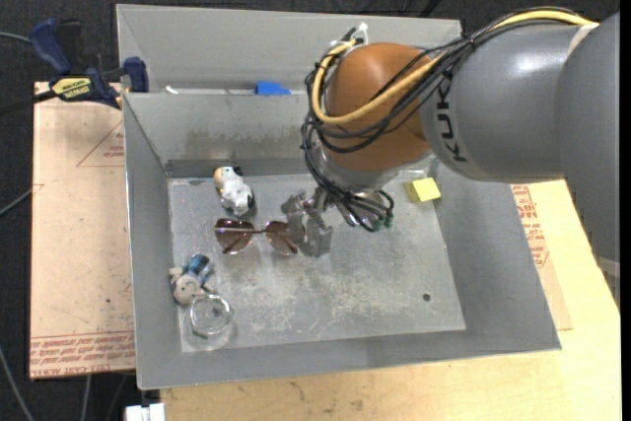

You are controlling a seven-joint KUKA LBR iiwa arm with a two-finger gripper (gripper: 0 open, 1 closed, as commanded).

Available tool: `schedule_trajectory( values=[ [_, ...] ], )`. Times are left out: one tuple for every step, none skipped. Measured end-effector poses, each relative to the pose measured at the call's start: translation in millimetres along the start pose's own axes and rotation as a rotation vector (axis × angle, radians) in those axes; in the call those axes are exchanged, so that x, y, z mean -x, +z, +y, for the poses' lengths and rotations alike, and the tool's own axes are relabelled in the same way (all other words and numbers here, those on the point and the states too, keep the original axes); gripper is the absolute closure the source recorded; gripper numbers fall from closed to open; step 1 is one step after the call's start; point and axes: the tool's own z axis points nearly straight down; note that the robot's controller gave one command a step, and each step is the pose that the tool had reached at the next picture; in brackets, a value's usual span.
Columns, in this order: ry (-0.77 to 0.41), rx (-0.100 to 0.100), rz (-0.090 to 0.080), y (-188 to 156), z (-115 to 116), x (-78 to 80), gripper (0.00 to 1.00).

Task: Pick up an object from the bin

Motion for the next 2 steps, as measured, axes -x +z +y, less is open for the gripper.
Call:
schedule_trajectory(
  values=[
    [0.014,-0.011,0.004,3,-27,6.3,1.00],
    [-0.006,-0.004,0.009,-42,5,17.8,1.00]
  ],
)
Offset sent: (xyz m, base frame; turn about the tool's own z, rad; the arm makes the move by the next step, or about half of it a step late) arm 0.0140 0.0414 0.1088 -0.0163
